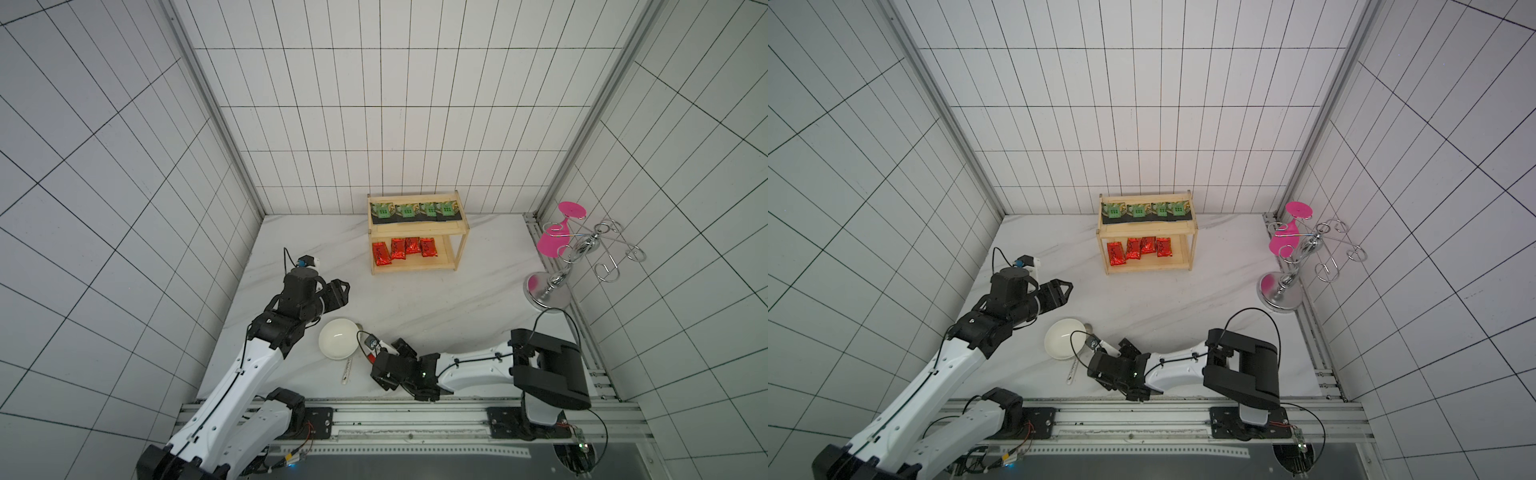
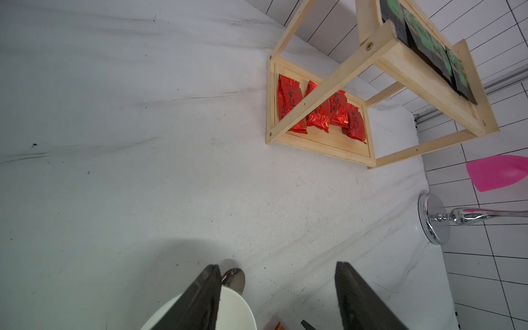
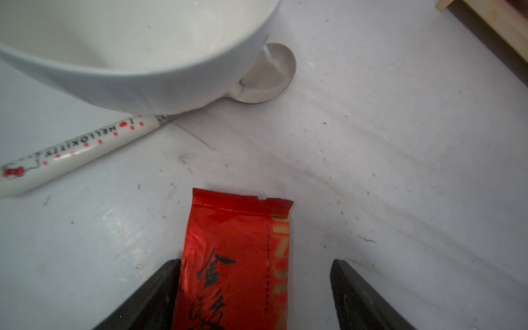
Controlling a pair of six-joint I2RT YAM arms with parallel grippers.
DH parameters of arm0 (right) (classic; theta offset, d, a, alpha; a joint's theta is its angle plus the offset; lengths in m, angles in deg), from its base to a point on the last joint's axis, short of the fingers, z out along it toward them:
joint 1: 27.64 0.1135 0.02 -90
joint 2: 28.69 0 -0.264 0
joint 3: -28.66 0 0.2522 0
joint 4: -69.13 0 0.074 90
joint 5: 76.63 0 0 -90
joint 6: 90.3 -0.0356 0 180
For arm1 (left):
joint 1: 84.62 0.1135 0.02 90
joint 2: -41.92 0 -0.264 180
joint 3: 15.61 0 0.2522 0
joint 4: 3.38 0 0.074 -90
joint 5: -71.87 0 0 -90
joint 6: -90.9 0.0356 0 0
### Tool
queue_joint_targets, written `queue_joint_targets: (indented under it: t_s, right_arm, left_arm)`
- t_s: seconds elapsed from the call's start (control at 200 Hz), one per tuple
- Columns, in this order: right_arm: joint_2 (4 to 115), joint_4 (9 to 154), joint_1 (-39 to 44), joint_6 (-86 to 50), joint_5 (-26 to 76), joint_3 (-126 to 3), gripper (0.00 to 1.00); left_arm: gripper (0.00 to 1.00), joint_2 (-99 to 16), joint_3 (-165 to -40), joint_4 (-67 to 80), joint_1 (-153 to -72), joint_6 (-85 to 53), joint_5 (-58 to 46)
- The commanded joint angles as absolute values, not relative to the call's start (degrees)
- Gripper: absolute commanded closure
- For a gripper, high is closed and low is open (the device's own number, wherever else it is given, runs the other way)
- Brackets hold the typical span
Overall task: Place the tea bags on the shelf by color
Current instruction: Move the tea bag to the center of the board.
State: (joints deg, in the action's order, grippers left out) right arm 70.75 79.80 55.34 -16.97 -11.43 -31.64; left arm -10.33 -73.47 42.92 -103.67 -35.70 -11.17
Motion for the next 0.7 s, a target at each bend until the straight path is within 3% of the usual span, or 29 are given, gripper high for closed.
queue_joint_targets:
  t_s: [0.0,0.275,0.49,0.58,0.696]
  right_arm:
    - [68.1,79.5,52.7,-17.4,-14.1,-26.2,0.19]
    - [60.1,78.2,43.1,-16.1,-13.6,-18.3,0.19]
    - [44.3,76.6,42.2,-19.9,-9.0,-12.2,0.18]
    - [39.2,73.3,42.2,-23.2,-8.0,-7.2,0.24]
    - [37.3,68.7,42.0,-26.6,-7.2,-2.8,0.40]
  left_arm:
    - [0.33,-12.4,-70.7,40.5,-106.3,-38.5,-8.5]
    - [0.37,-20.4,-71.0,34.6,-113.0,-40.1,-6.6]
    - [0.40,-31.8,-72.4,26.0,-120.8,-37.4,-1.1]
    - [0.43,-38.8,-75.5,24.1,-122.1,-35.3,3.1]
    - [0.44,-46.9,-79.3,21.9,-124.6,-33.5,7.3]
